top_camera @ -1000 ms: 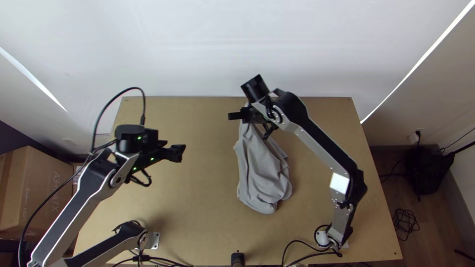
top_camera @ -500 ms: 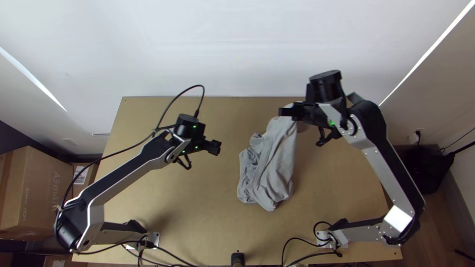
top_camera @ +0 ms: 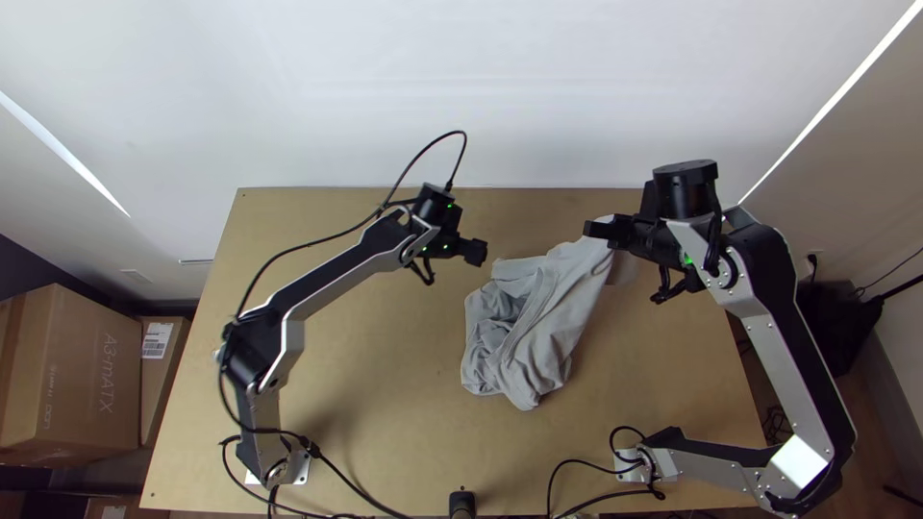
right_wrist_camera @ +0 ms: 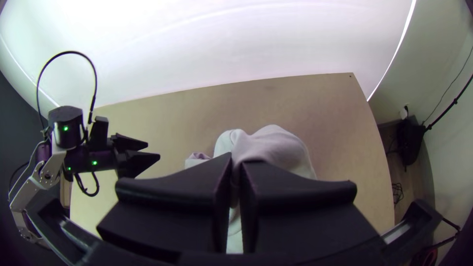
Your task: Fold the t-shirt
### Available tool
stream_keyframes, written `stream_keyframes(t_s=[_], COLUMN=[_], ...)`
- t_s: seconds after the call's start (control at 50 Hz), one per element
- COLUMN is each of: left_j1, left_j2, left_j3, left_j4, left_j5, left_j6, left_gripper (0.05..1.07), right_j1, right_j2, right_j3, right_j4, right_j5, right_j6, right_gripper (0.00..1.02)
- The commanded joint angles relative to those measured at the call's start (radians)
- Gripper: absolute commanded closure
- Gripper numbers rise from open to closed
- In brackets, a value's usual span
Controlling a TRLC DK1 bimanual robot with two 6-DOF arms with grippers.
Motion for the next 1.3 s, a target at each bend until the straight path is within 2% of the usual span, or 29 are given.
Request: stream_keyframes(t_s=[0.0, 0.2, 0.34, 0.52, 0.58, 0.6, 0.64, 0.68, 0.76, 0.98, 1.2, 1.28], left_j1=[-0.01, -0.03, -0.047, -0.065, -0.079, -0.084, -0.091, -0.096, -0.098, -0.038, 0.116, 0.165], left_j2=[0.126, 0.25, 0.331, 0.391, 0.4, 0.403, 0.408, 0.414, 0.419, 0.333, 0.109, 0.03], left_j3=[0.168, 0.283, 0.354, 0.403, 0.404, 0.406, 0.404, 0.403, 0.4, 0.394, 0.384, 0.384], left_j4=[-0.074, -0.103, -0.141, -0.152, -0.155, -0.159, -0.167, -0.173, -0.175, -0.193, -0.21, -0.21], left_j5=[0.015, 0.023, 0.034, 0.104, 0.109, 0.11, 0.109, 0.11, 0.109, 0.099, 0.058, 0.034], left_j6=[-0.06, -0.089, -0.11, -0.164, -0.165, -0.169, -0.181, -0.201, -0.215, -0.231, -0.238, -0.236], left_gripper=[0.11, 0.11, 0.11, 0.12, 0.23, 0.31, 0.48, 0.71, 1.05, 1.05, 1.05, 1.05], right_j1=[-0.006, -0.002, 0.003, 0.003, 0.003, 0.003, 0.003, 0.001, -0.003, -0.043, -0.151, -0.184], right_j2=[-0.06, -0.155, -0.178, -0.196, -0.201, -0.203, -0.206, -0.209, -0.212, -0.221, -0.206, -0.196], right_j3=[-0.047, -0.191, -0.237, -0.261, -0.261, -0.261, -0.26, -0.258, -0.252, -0.248, -0.283, -0.286], right_j4=[0.047, 0.18, 0.206, 0.217, 0.218, 0.218, 0.22, 0.222, 0.226, 0.24, 0.306, 0.367], right_j5=[-0.022, -0.074, -0.077, -0.078, -0.078, -0.078, -0.078, -0.078, -0.078, -0.077, -0.091, -0.101], right_j6=[-0.019, -0.016, -0.012, -0.011, -0.011, -0.011, -0.011, -0.012, -0.014, -0.035, -0.077, -0.091], right_gripper=[1.0, 1.0, 1.0, 1.0, 1.0, 1.0, 1.0, 1.0, 1.0, 1.0, 1.0, 1.0])
